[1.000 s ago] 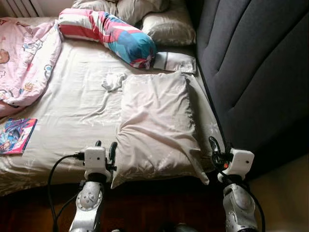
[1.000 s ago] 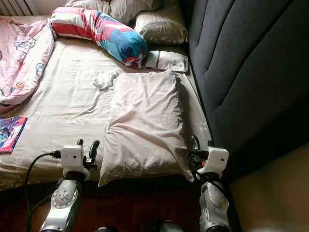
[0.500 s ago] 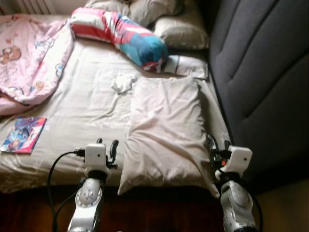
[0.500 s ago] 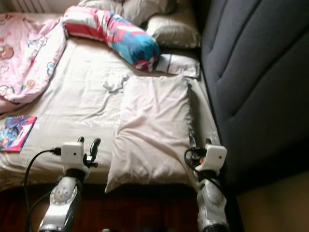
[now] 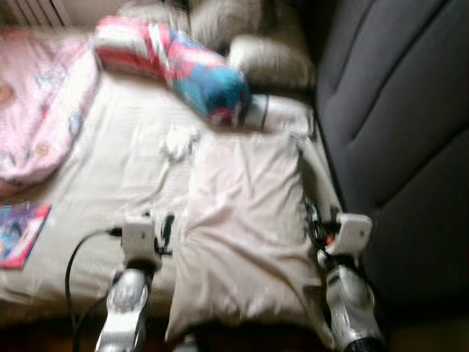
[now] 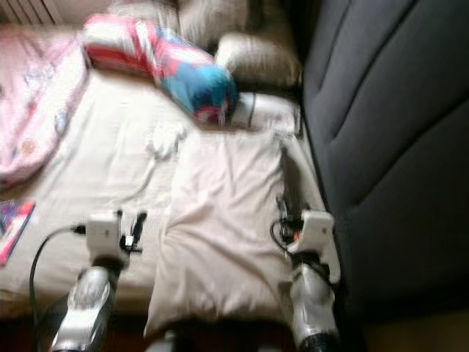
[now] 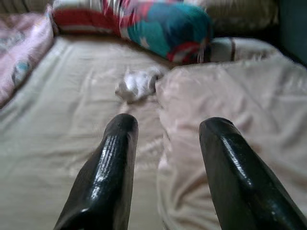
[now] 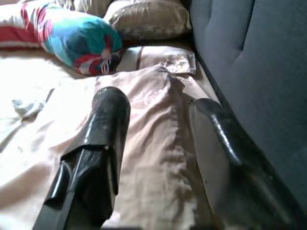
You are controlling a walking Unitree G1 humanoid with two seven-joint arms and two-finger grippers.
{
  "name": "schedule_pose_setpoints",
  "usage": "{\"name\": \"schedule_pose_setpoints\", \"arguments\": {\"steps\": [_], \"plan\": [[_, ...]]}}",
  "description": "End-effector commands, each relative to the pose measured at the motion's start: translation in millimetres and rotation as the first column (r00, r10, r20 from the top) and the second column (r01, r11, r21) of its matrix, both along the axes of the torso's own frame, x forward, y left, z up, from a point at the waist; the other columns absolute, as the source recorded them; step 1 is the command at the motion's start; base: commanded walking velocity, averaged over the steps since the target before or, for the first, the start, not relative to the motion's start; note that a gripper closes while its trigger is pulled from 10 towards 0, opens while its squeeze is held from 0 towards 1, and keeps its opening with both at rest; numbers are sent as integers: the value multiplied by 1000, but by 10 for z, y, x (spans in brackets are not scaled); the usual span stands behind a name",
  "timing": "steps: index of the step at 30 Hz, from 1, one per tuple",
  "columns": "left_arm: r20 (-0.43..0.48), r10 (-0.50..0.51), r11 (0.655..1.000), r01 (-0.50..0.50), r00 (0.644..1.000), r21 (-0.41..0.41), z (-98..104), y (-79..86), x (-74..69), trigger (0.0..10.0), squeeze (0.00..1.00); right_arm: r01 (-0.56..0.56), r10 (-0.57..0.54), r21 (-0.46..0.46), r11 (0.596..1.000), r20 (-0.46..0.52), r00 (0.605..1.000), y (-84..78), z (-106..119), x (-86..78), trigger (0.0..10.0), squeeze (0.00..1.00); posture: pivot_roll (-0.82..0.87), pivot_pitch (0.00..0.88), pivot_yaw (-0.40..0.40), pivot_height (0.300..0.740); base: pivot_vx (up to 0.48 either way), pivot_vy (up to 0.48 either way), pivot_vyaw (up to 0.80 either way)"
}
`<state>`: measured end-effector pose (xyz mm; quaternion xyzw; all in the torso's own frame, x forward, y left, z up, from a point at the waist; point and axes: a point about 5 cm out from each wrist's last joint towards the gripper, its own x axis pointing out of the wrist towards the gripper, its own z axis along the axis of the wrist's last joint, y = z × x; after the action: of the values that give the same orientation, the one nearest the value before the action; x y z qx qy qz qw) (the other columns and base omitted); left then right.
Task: Clean up the room
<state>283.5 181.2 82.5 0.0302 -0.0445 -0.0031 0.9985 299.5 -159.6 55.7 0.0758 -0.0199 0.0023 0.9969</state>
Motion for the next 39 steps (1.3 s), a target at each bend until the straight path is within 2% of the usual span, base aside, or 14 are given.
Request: {"name": "schedule_pose_setpoints", "arguments": {"steps": [1,13,16,22,23,24,37,38,39], "plan": [[-27,-14,1000,14,1000,-12,-63,-44,-37,10000,0,34,-34,-2,999,-34,999,-109,-78,-62,10000,0,-70,214,-34,740,0,0,0],[-50,-47,999,47,998,-20,-65,-85,-13,10000,0,36,-36,5,999,-45,998,-103,-83,-43,10000,0,-67,219,-35,740,0,0,0],[-75,-54,998,55,996,18,-105,-102,-13,10000,0,37,-37,-7,999,-68,997,-108,-112,-51,10000,0,-70,221,-36,740,0,0,0],[-86,-48,999,48,995,2,-118,-96,-11,10000,0,38,-38,-6,999,-70,997,-109,-116,-53,10000,0,-69,222,-37,740,0,0,0],[-97,-47,999,47,994,-3,-132,-93,-5,10000,1000,35,-35,-3,999,-71,997,-105,-120,-54,10000,290,-70,224,-37,740,0,0,0],[-102,-53,999,53,993,-3,-138,-96,0,10000,1000,30,-30,-1,1000,-85,996,-100,-137,-59,10000,1000,-71,225,-37,740,0,0,0],[-93,-67,998,67,993,-4,-124,-126,24,10000,1000,29,-28,7,1000,-119,992,-86,-193,-76,10000,1000,-71,233,-40,740,0,0,0],[-88,-66,998,65,994,-11,-112,-130,33,10000,294,31,-30,3,1000,-122,992,-89,-195,-75,10000,329,-72,233,-39,740,0,0,0],[-86,-66,998,65,994,-14,-109,-132,36,10000,0,30,-30,1,1000,-123,992,-89,-194,-75,10000,0,-72,233,-39,740,0,0,0]]}}
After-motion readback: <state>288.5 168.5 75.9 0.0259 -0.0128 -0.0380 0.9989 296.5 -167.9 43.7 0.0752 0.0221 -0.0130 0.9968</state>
